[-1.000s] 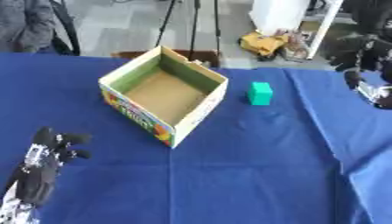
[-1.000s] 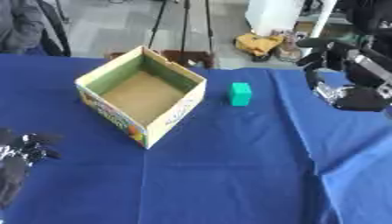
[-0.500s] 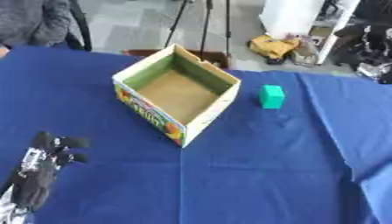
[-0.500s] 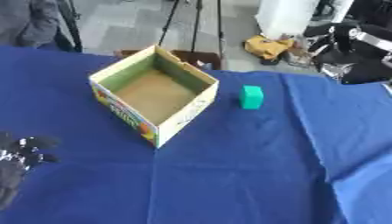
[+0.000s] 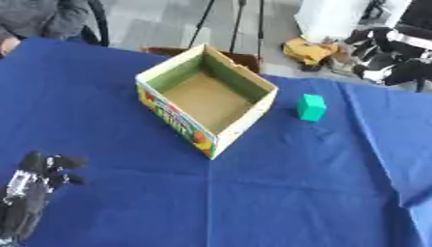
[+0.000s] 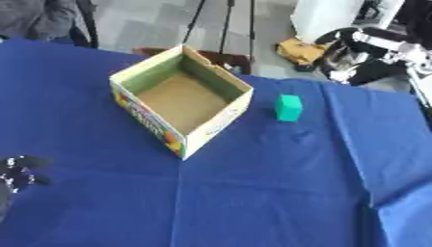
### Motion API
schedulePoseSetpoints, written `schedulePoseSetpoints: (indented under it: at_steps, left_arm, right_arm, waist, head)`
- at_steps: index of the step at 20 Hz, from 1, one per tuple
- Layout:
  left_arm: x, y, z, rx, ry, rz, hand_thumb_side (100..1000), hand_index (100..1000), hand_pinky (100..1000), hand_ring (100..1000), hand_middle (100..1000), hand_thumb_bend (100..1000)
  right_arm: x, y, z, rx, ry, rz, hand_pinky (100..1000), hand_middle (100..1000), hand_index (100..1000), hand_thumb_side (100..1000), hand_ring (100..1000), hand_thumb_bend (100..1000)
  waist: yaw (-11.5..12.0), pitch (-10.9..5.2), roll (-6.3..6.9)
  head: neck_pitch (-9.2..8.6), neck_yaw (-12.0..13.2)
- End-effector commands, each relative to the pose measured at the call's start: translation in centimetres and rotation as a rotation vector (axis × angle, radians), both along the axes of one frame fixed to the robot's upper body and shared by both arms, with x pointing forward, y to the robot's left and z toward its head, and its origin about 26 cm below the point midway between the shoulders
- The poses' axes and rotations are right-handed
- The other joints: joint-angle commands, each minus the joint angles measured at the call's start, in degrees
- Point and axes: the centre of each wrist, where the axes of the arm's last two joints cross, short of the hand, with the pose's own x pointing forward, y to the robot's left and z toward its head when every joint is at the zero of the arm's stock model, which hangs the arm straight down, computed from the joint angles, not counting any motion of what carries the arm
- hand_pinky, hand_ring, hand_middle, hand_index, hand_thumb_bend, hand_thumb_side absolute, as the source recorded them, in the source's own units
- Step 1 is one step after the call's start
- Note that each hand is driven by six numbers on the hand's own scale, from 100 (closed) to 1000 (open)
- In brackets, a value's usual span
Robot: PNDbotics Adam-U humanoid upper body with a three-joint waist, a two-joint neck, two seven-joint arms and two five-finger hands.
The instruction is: Pick up objects on the table and place them in the box.
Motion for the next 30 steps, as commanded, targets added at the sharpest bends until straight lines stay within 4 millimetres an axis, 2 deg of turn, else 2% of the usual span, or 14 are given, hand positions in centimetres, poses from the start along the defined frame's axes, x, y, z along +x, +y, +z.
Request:
schedulePoseSetpoints:
  at_steps: [1, 6, 16, 24, 30]
  left_arm:
    - [0.2, -0.3, 1.3, 0.019, -0.040, -0.026, 1000, 620, 613, 808, 580, 422]
    - [0.3, -0.5, 1.6, 0.022, -0.053, -0.037, 1000, 620, 613, 808, 580, 418]
    - [0.4, -0.8, 2.1, 0.018, -0.076, -0.044, 1000, 619, 614, 808, 580, 410]
    - [0.4, -0.9, 2.4, 0.016, -0.087, -0.047, 1000, 619, 614, 808, 580, 408]
    - [0.4, -0.9, 2.4, 0.017, -0.088, -0.045, 1000, 619, 615, 808, 579, 407]
  right_arm:
    - [-0.1, -1.3, 0.7, -0.057, -0.017, -0.036, 748, 915, 916, 290, 826, 248]
    - [0.2, -1.5, -0.1, -0.110, -0.008, -0.074, 747, 916, 916, 327, 828, 277]
    - [0.7, -1.5, -2.0, -0.200, 0.006, -0.126, 749, 916, 918, 390, 829, 252]
    - [0.9, -1.6, -3.2, -0.224, 0.012, -0.141, 750, 915, 918, 414, 830, 224]
    - [0.9, -1.7, -3.4, -0.225, 0.012, -0.148, 750, 918, 923, 416, 832, 209]
  waist:
    - [0.3, -0.50, 0.22]
    - [1.3, 0.40, 0.28]
    - [2.2, 2.35, 0.95]
    - [2.6, 3.29, 1.16]
    - [2.8, 3.60, 1.20]
  head:
    - [-0.31, -1.0]
    - [-0.61, -1.8]
    - [-1.07, -2.6]
    - [-1.14, -2.7]
    - [-1.15, -2.5]
